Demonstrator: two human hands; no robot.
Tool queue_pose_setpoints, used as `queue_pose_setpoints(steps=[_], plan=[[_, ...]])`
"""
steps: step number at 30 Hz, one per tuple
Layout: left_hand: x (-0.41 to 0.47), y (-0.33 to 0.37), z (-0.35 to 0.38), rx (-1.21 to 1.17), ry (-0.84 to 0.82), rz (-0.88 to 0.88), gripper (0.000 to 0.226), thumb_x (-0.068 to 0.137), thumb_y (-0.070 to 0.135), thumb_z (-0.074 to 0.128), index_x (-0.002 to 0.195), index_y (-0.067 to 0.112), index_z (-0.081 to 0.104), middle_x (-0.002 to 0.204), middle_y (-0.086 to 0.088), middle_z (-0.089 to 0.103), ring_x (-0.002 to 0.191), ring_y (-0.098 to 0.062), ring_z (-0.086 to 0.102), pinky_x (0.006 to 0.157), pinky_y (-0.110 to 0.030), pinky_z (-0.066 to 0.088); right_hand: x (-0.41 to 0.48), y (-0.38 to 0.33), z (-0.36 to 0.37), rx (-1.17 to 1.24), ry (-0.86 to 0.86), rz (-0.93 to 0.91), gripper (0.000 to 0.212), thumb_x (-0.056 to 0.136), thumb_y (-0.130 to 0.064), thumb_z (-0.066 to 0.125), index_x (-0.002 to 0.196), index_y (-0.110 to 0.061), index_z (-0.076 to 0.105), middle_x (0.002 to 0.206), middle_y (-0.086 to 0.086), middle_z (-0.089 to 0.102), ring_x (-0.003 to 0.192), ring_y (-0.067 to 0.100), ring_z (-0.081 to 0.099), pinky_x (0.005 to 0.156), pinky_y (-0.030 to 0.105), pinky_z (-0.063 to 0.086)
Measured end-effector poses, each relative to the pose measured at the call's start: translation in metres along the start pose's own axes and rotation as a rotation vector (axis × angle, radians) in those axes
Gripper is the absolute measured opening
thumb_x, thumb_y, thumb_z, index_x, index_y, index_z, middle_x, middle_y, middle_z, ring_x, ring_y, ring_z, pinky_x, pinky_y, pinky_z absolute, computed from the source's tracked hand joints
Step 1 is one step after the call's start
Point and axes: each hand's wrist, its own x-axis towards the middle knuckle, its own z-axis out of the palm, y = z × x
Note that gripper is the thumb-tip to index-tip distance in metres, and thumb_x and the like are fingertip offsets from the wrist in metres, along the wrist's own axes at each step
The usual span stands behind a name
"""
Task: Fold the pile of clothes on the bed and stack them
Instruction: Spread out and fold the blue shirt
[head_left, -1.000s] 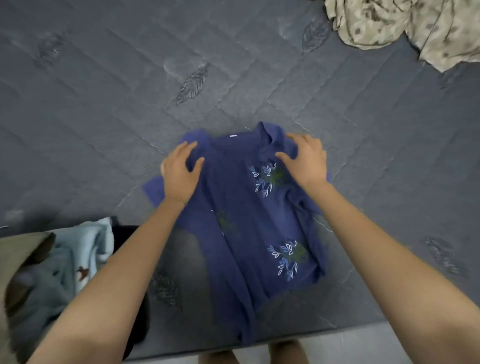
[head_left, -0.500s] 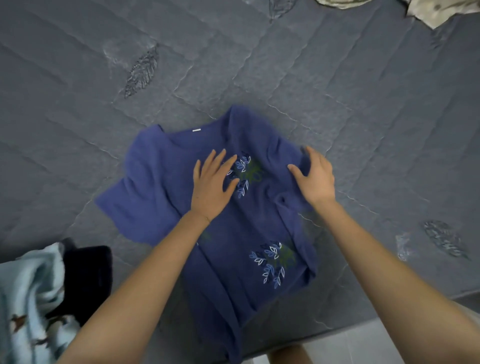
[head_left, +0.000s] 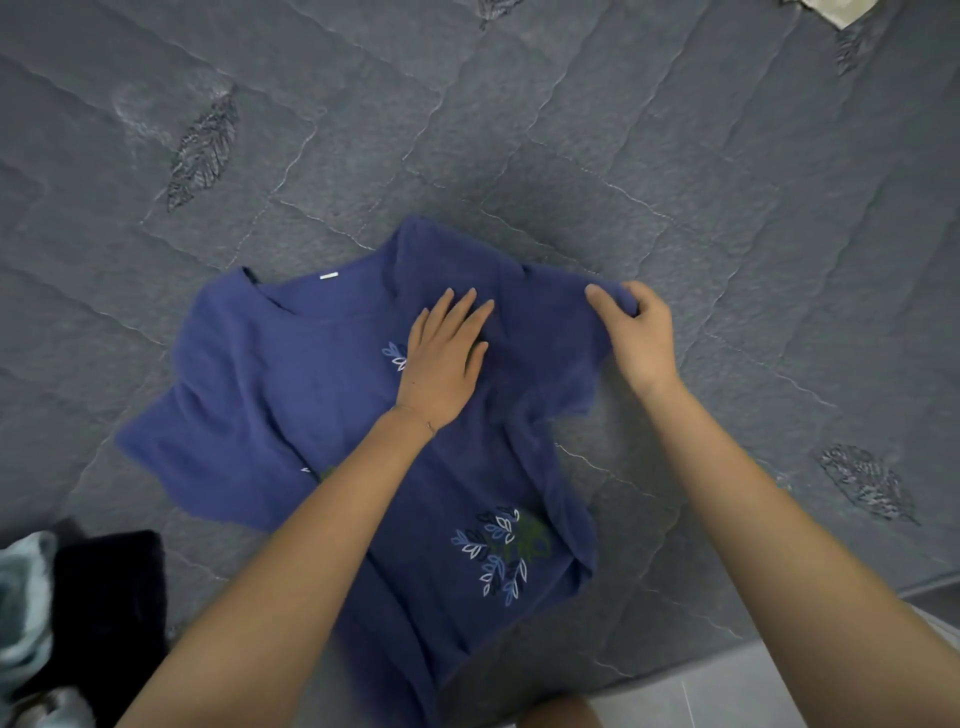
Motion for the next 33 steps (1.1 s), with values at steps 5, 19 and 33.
queue_pose_setpoints(steps=[5, 19, 33], plan=[[0.023, 0.013, 0.008, 0.074, -0.123, -0.038, 0.055, 0.104, 0.033, 0.040, 0.155, 0.026, 0.020, 0.164, -0.001, 0.009, 0.151, -0.024, 0.000, 0.121, -0.046, -0.002, 0.016, -0.025, -0.016, 0.136, 0.115, -0.013, 0.029, 0.094, -0.021, 0.065, 0.071, -0.018, 0.047, 0.072, -0.006, 0.048, 0.065, 0.002, 0.043, 0.063, 0.017, 0.041], [-0.015, -0.003, -0.030, -0.840, 0.262, -0.447, 0.022, 0.101, 0.021, 0.048, 0.119, 0.014, 0.059, 0.119, -0.006, 0.063, 0.111, -0.021, 0.060, 0.102, -0.040, 0.046, -0.038, -0.028, 0.084, -0.321, -0.347, -0.144, 0.020, 0.093, -0.034, 0.065, 0.095, -0.014, 0.061, 0.071, -0.011, 0.056, 0.066, -0.001, 0.053, 0.069, 0.017, 0.044], [-0.088, -0.076, -0.051, -0.685, 0.304, -0.534, 0.024, 0.100, 0.007, 0.047, 0.122, 0.010, 0.058, 0.111, -0.001, 0.062, 0.096, -0.011, 0.056, 0.078, -0.002, 0.039, -0.055, 0.017, 0.064, -0.748, -0.059, -0.090, 0.064, 0.080, -0.024, 0.078, 0.136, -0.017, 0.049, 0.128, 0.009, 0.051, 0.121, 0.031, 0.045, 0.103, 0.044, 0.034]])
